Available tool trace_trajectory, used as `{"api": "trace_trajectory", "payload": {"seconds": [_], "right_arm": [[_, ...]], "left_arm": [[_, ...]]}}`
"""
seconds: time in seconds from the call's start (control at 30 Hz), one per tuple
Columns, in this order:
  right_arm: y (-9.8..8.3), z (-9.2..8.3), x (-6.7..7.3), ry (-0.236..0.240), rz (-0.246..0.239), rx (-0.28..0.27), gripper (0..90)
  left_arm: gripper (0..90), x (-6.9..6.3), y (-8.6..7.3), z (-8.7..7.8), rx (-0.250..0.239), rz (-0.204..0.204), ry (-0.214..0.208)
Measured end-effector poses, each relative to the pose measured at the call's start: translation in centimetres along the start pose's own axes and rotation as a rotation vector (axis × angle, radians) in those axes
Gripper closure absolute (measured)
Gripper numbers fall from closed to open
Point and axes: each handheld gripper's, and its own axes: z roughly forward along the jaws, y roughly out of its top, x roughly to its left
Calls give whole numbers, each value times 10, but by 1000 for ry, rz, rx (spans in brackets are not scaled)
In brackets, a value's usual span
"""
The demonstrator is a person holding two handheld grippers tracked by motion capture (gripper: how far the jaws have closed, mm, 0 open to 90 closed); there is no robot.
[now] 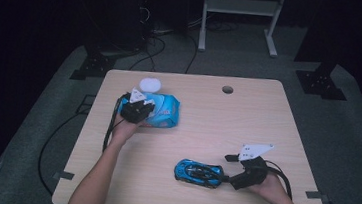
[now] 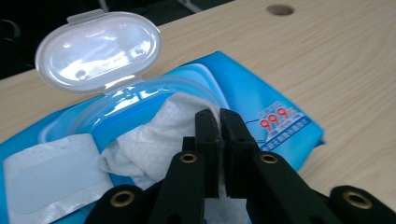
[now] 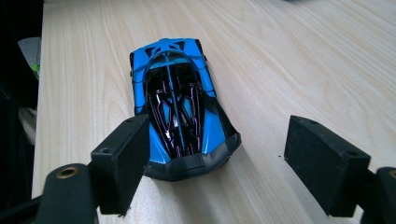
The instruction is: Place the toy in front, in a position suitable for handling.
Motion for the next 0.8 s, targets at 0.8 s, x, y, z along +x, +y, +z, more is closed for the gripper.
{"api": "trace_trajectory", "payload": {"seconds": [0.8], "right_arm": [[45, 4, 2, -39, -68, -199, 212]], "left_arm": [[857, -87, 34, -53, -223, 29, -605]]}}
